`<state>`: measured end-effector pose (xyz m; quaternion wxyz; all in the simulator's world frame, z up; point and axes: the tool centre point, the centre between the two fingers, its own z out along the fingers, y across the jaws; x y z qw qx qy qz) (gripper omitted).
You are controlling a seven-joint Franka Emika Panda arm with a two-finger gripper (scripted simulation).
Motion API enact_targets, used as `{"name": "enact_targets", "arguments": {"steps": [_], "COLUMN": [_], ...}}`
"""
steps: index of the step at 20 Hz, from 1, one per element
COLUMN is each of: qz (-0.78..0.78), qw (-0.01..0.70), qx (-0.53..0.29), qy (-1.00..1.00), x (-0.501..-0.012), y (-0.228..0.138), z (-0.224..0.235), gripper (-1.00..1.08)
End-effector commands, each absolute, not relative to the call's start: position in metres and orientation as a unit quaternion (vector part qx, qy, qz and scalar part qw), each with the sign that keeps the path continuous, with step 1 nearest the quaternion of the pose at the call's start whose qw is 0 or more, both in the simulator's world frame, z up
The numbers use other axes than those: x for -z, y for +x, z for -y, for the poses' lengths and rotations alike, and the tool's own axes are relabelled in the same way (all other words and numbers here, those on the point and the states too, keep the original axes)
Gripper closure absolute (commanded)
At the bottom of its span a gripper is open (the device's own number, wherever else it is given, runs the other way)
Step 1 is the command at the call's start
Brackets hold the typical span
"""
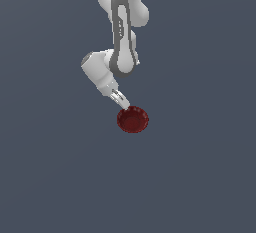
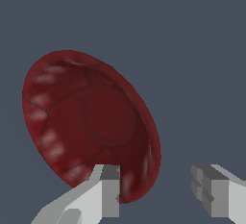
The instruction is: Pick up the object and move it to a goal position.
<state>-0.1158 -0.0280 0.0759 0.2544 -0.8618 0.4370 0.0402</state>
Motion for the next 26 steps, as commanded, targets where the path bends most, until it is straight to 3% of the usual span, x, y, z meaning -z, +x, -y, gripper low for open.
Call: {"name": "enact_targets", "arguments": {"steps": [1, 21, 22, 26], "qz": [-0.446, -0.45, -0.45, -0.45], "qw": [0.257, 0.258, 0.258, 0.258], "qx": [-0.04, -0.04, -0.04, -0.04], "qy": [-0.857, -0.854, -0.854, -0.854], "x": [-0.075, -0.048, -0.048, -0.048], "y": [-0.118, -0.115, -0.115, -0.115], "z": [0.029, 0.015, 0.015, 0.015], "gripper": [-0.2, -0.2, 1.08, 1.08]}}
